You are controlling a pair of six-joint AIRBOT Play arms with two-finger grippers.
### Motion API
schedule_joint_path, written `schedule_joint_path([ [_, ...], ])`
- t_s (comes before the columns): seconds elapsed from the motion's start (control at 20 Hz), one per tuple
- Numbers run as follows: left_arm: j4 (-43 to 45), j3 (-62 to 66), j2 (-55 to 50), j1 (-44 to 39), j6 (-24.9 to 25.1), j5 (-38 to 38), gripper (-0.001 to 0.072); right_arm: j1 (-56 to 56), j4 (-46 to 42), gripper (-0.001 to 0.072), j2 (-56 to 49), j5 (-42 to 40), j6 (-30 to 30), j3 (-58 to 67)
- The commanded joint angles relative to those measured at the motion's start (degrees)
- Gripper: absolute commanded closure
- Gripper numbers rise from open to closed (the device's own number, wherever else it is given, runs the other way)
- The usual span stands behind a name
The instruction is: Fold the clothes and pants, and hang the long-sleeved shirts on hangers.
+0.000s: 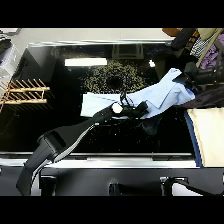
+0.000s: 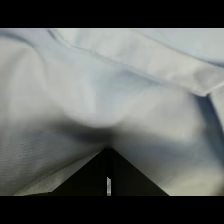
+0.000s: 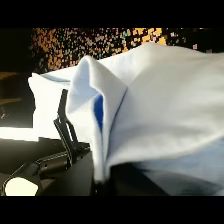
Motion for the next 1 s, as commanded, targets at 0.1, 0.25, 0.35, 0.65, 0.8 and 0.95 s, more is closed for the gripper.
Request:
schedule_joint_path([
  [0.1, 1.68, 2.4, 1.33, 4.02, 2.62, -14.71, 0.0692, 0.24, 3.82, 0.0679, 0.31, 2.14, -0.94, 0.07],
  [0.25, 14.19, 2.4, 8.11, 10.43, 2.6, -24.92, 0.0692, 2.82, 6.05, 0.0679, 0.31, 2.6, -1.11, 0.07],
  [0.35, 22.53, 2.4, 14.64, 15.63, 2.62, -31.63, 0.0692, 7.23, 5.9, 0.0679, 0.28, 3.72, -1.09, 0.07],
  [0.65, 40.35, 2.4, 33.62, 32.04, 2.67, -50.18, 0.069, 22.62, 5.7, 0.0679, -3.02, 14.34, 0.94, 0.07],
  [0.8, 42.1, 2.4, 40.17, 38.93, 2.89, -53.59, 0.069, 28.81, 5.84, 0.0679, -6.64, 19.56, 1.07, 0.07],
  [0.95, 42.1, 2.4, 44.41, 44.19, 2.89, -54.4, 0.069, 33.77, 6.08, 0.0679, -10.58, 24.11, 1.29, 0.07],
])
